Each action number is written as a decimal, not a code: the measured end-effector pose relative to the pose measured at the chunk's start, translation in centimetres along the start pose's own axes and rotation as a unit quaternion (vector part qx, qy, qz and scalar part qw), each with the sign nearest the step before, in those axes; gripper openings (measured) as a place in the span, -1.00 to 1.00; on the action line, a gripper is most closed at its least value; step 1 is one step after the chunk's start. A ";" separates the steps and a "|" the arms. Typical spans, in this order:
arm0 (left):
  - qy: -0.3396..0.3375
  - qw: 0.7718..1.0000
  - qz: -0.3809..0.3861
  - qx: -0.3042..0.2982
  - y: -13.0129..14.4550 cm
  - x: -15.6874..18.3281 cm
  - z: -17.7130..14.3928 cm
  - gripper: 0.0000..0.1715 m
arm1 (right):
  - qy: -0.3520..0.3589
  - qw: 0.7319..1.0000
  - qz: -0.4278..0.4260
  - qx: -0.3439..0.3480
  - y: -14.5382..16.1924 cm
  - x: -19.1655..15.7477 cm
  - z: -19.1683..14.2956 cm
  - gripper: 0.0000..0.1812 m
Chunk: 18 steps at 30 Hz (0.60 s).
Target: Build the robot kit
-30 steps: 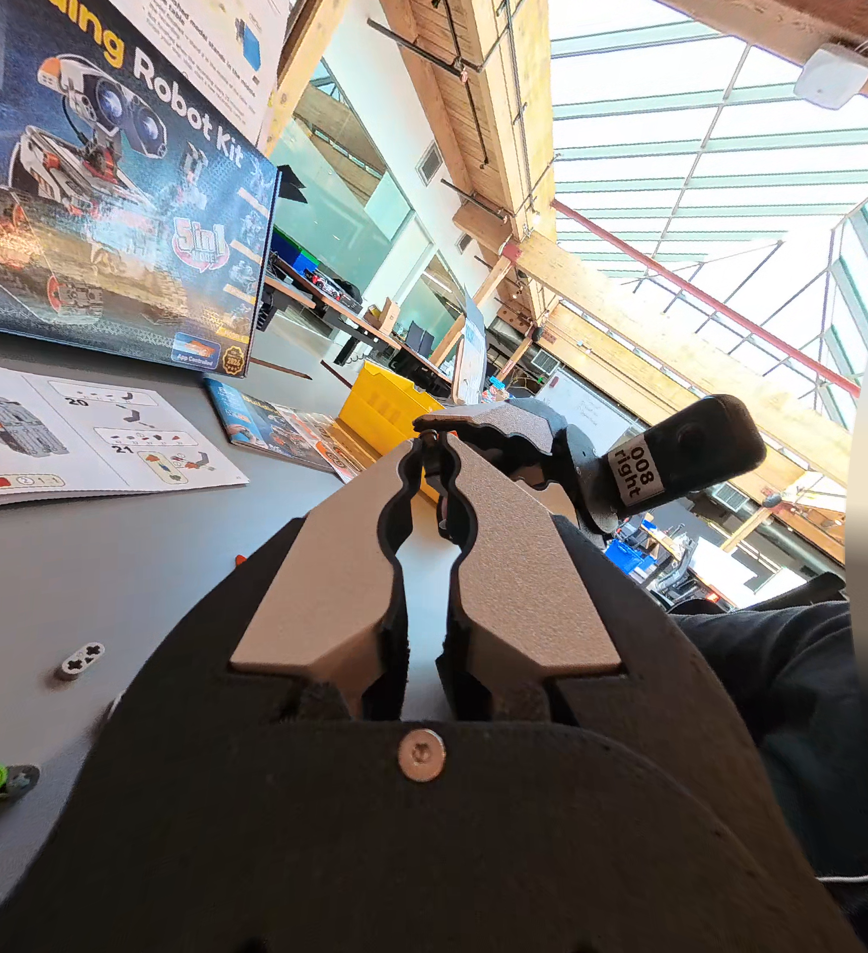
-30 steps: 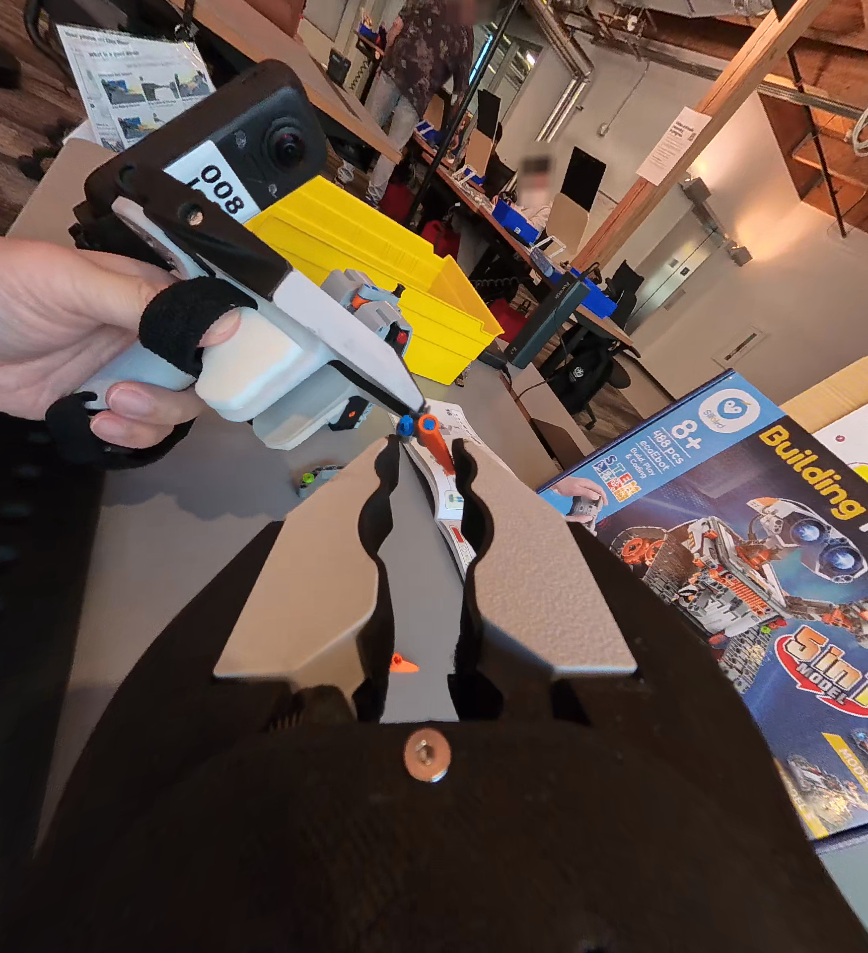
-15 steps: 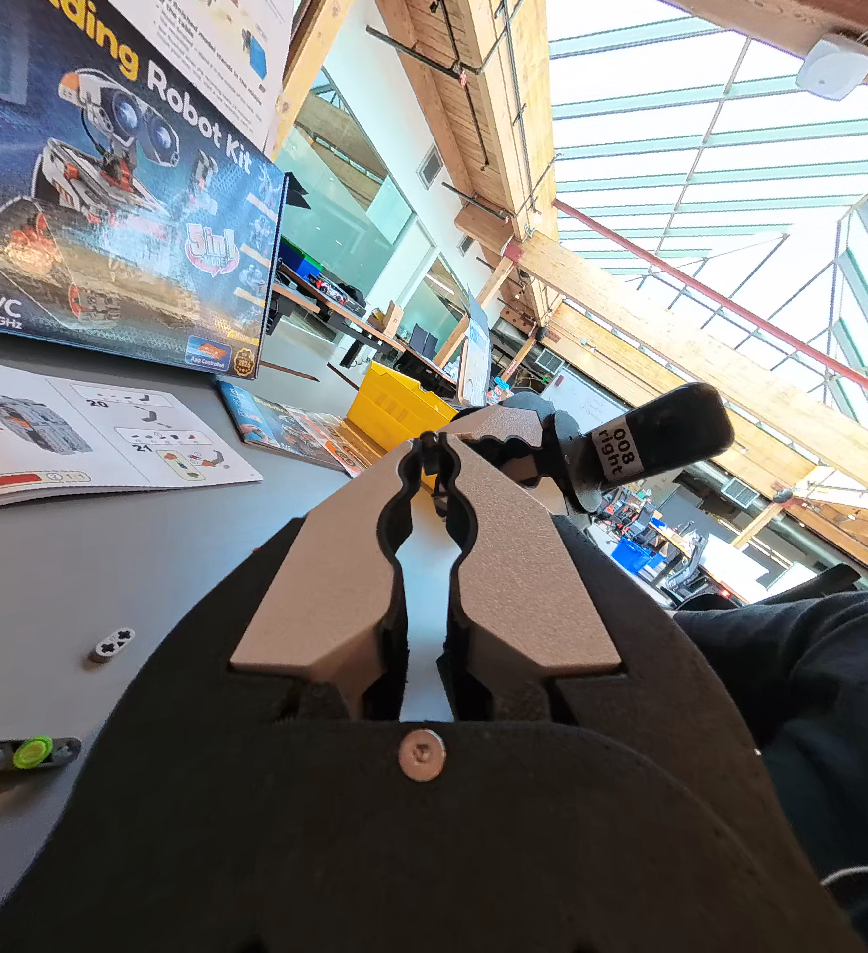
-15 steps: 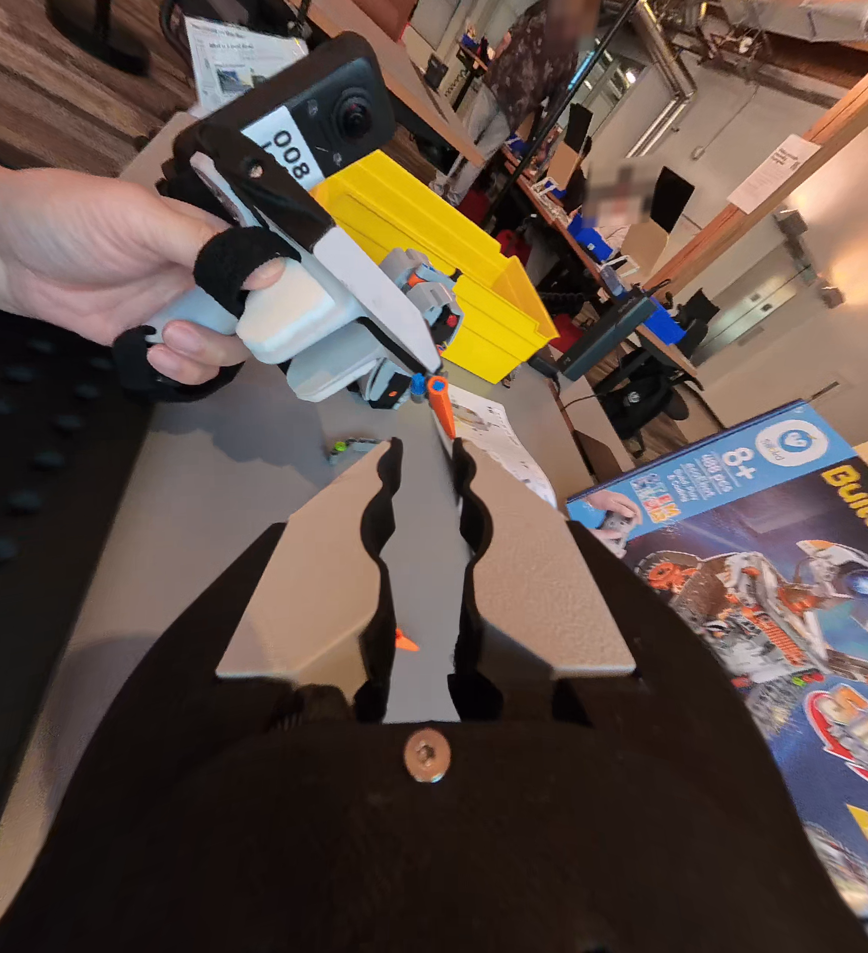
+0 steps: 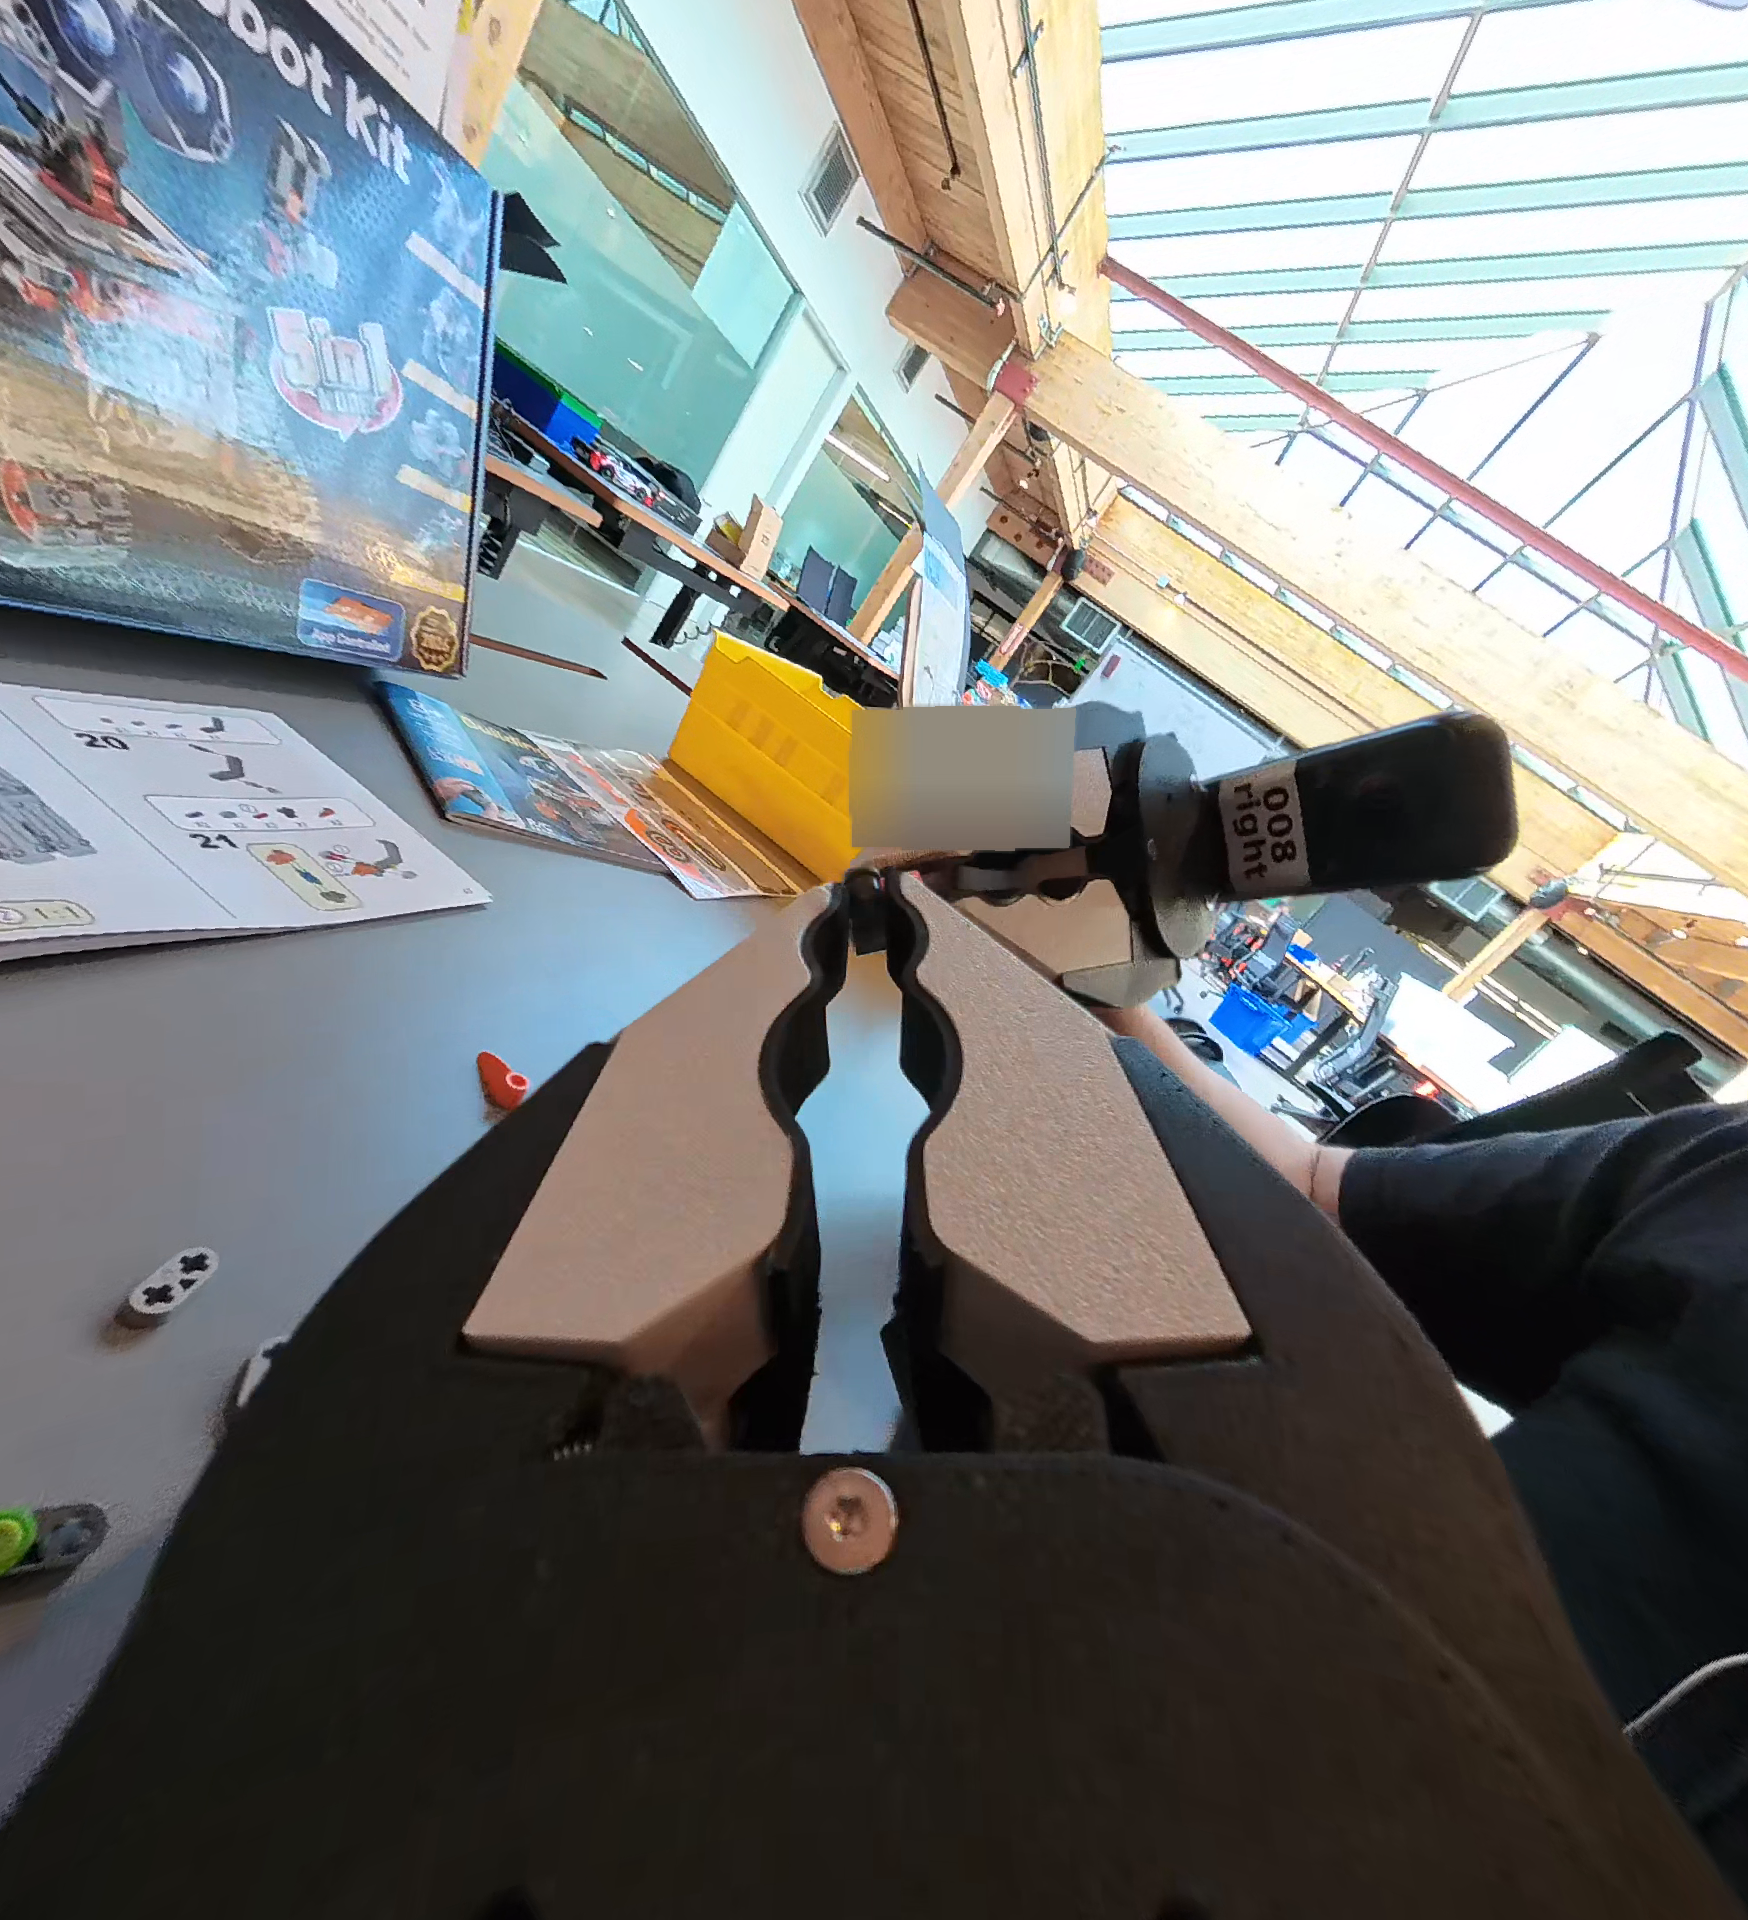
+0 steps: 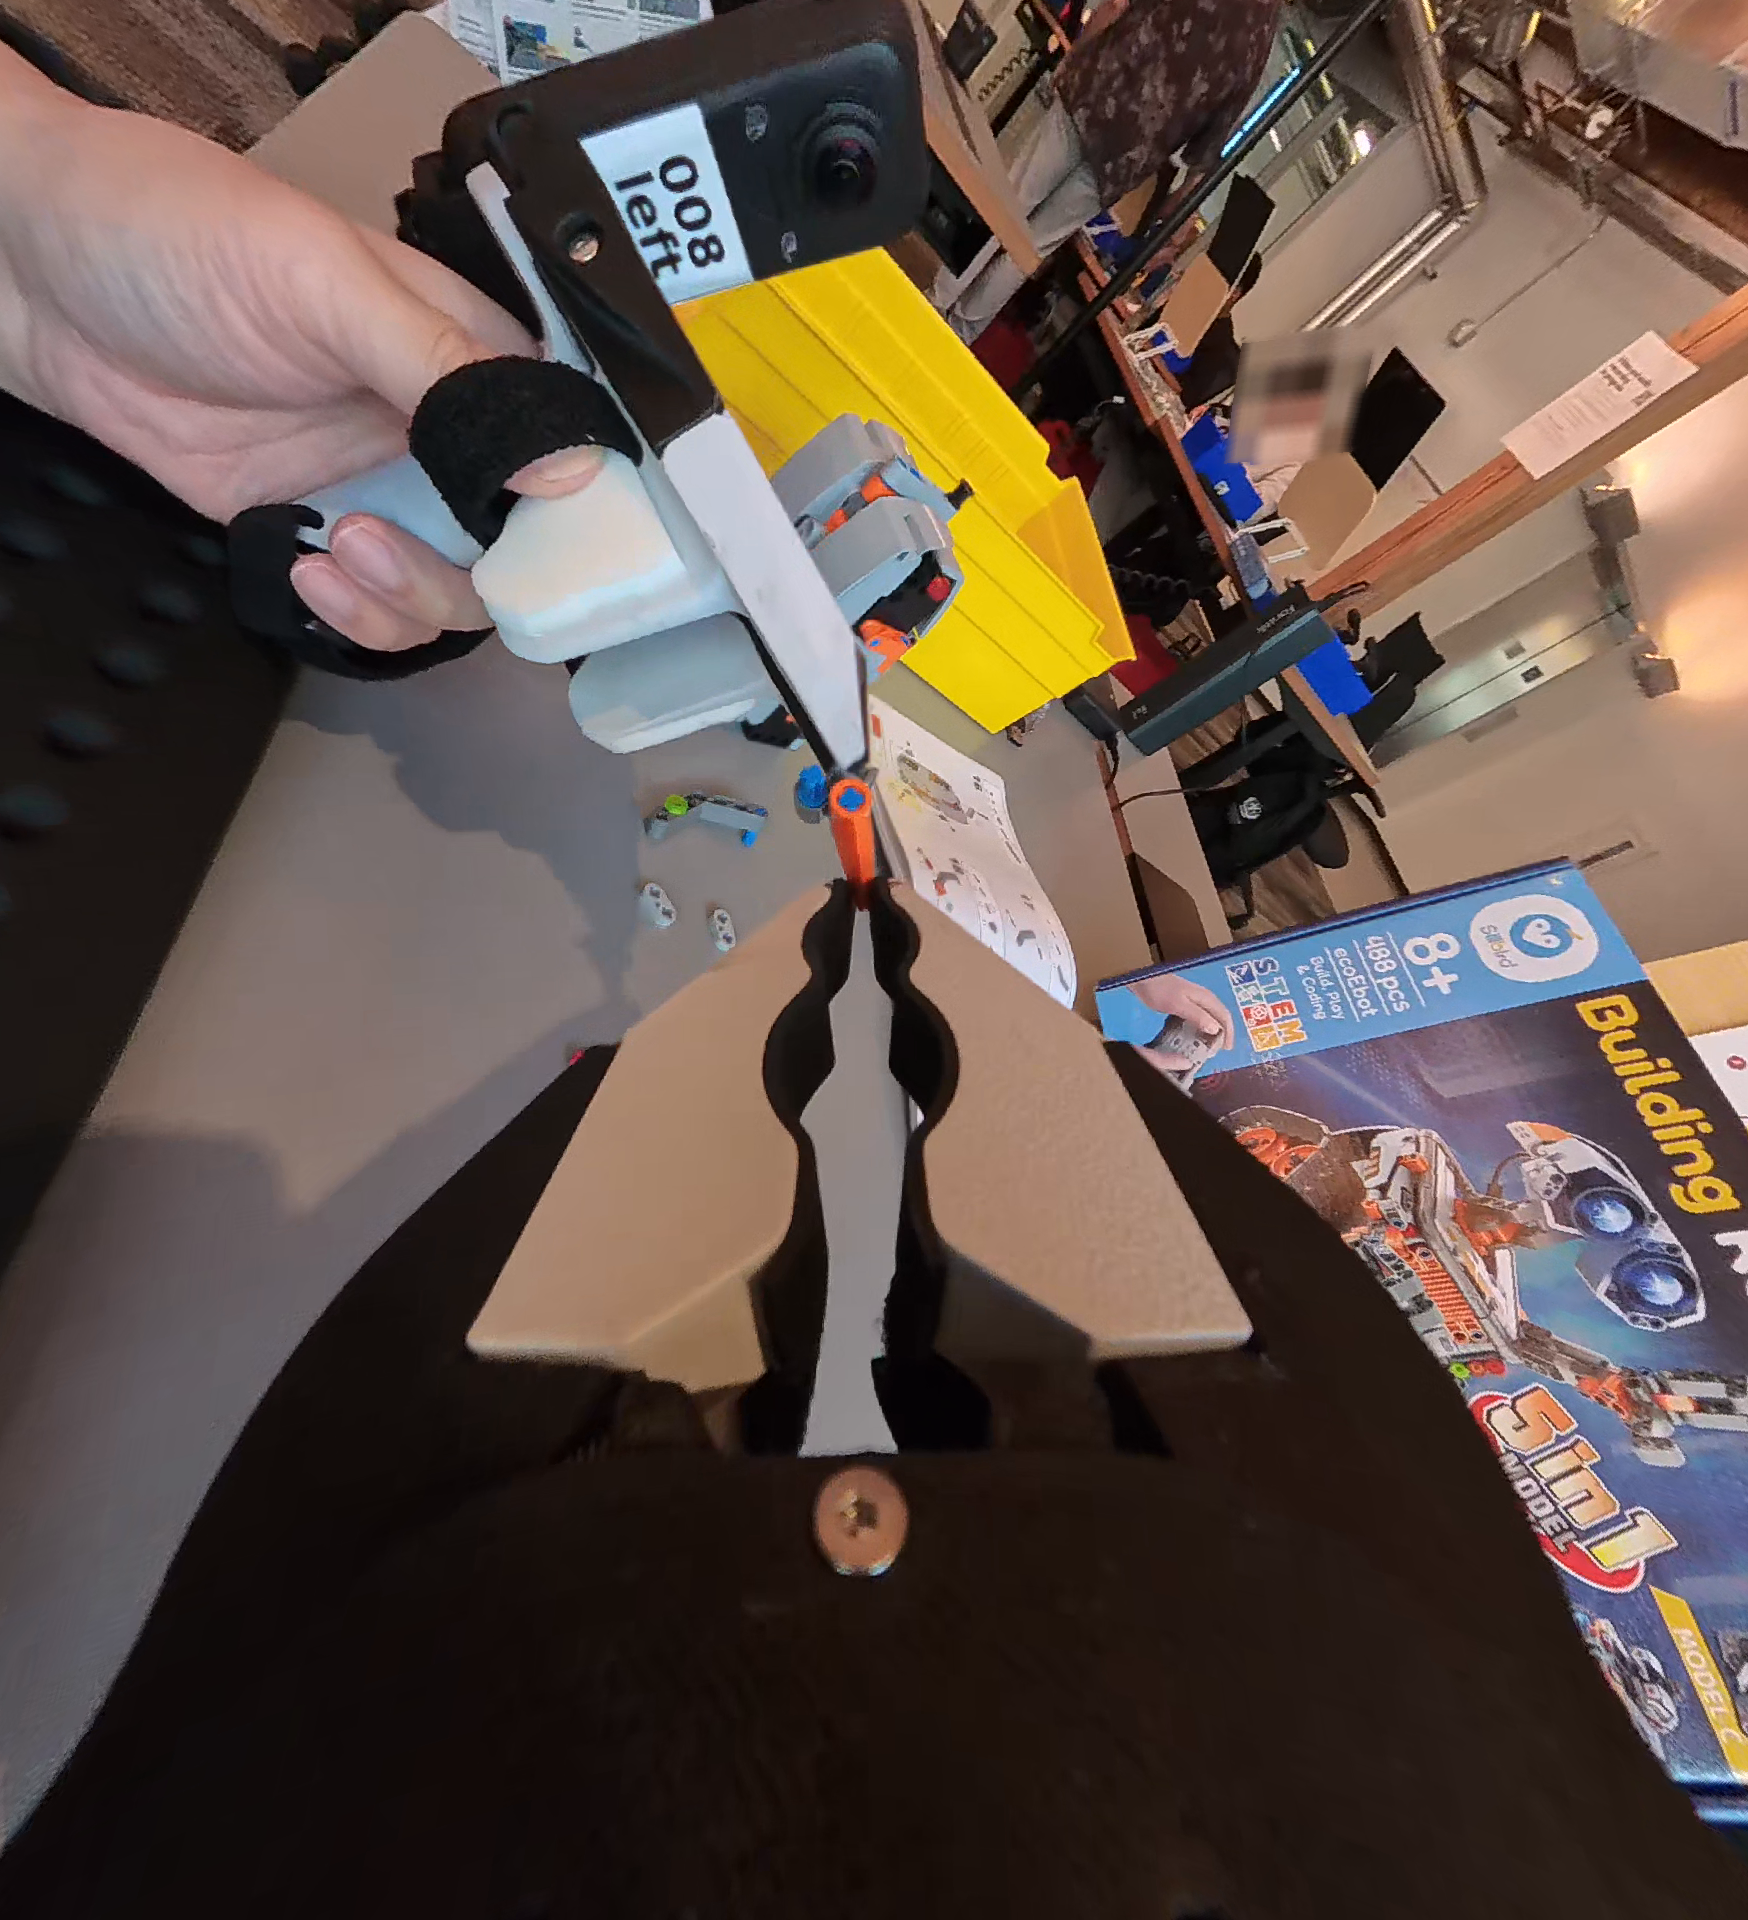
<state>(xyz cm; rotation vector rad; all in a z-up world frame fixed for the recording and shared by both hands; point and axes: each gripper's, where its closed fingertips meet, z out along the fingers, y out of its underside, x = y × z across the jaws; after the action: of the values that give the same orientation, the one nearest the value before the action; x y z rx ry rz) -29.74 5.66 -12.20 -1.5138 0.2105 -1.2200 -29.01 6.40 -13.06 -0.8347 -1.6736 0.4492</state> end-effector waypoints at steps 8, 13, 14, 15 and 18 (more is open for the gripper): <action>0.016 0.999 -0.007 -0.044 1.3 0.1 0.9 -0.94 | -0.047 0.999 -0.014 0.001 0.9 -0.7 -1.0 -0.97; 0.006 0.998 -0.026 -0.059 1.6 -0.4 1.0 -0.80 | -0.062 0.998 -0.003 0.002 1.7 -0.6 -1.5 -0.97; 0.002 0.998 -0.027 -0.057 1.5 -0.7 1.0 -0.78 | -0.063 0.998 0.000 0.004 1.7 -0.5 -1.6 -0.97; 0.001 0.998 -0.029 -0.059 1.5 -0.8 1.0 -0.78 | -0.066 0.998 0.003 0.006 1.7 -0.5 -1.7 -0.97; 0.006 0.997 -0.031 -0.071 1.7 -0.8 1.1 -0.73 | -0.074 0.997 0.004 0.008 1.7 -0.8 -1.7 -0.97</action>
<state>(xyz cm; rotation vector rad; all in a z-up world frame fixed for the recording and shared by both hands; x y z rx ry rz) -28.52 6.26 -13.82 -1.6475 0.2635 -1.2862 -26.84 6.74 -14.32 -0.8135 -1.8011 0.5402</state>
